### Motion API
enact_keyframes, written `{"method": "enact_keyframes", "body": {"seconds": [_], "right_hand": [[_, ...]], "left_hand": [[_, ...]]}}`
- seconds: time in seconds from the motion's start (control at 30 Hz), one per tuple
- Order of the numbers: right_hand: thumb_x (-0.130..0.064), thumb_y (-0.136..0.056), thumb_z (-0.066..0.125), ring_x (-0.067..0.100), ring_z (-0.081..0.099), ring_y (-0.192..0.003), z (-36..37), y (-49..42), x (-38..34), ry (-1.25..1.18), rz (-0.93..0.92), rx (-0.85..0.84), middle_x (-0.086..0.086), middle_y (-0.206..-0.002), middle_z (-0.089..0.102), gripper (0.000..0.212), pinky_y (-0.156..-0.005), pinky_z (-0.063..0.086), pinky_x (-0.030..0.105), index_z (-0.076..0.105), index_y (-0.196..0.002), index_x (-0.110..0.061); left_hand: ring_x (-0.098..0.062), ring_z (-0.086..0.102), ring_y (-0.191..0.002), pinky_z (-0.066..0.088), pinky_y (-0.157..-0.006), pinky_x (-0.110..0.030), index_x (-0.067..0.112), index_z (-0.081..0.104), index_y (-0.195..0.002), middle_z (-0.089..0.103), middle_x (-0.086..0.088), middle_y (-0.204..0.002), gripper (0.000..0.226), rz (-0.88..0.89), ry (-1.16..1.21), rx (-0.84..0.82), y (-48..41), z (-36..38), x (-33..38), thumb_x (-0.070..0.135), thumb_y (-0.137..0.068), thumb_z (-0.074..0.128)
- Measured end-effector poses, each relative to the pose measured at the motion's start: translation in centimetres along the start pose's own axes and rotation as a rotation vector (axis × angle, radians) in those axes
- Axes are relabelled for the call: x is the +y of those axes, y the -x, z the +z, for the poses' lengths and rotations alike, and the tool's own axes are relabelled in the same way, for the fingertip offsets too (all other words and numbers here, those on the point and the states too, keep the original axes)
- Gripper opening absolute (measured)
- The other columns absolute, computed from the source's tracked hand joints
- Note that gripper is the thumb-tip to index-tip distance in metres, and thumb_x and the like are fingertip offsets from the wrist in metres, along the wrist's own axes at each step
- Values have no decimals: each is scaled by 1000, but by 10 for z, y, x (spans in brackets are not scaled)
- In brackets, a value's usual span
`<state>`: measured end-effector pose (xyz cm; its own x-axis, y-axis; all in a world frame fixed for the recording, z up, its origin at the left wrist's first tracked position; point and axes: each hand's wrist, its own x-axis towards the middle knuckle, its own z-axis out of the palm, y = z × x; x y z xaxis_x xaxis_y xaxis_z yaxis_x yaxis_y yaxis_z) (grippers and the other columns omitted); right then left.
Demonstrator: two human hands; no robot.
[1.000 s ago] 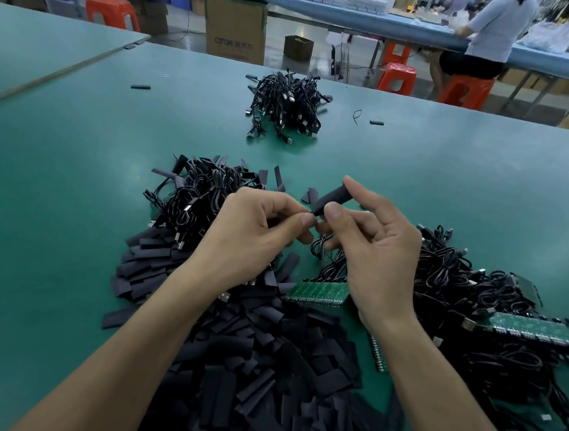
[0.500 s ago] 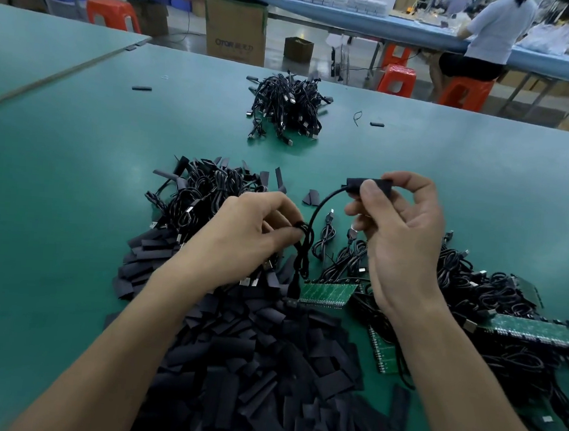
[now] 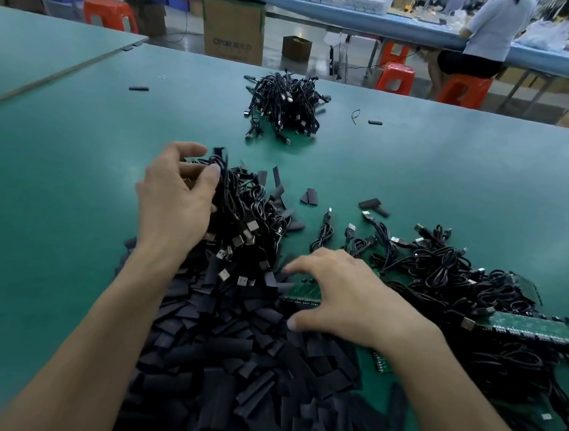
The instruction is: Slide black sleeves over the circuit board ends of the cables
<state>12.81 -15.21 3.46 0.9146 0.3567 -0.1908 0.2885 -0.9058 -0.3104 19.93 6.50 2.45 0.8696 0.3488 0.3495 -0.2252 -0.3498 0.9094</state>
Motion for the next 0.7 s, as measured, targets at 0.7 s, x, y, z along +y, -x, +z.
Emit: {"method": "enact_keyframes", "body": {"seconds": [0.7], "right_hand": [[-14, -88, 74, 0, 67, -90, -32, 5, 33, -638, -121, 281, -9, -89, 73, 14, -85, 45, 19, 69, -87, -27]], "left_hand": [[-9, 49, -52, 40, -50, -19, 21, 67, -85, 63, 18, -66, 14, 142, 62, -780, 46, 30, 27, 26, -85, 80]]}}
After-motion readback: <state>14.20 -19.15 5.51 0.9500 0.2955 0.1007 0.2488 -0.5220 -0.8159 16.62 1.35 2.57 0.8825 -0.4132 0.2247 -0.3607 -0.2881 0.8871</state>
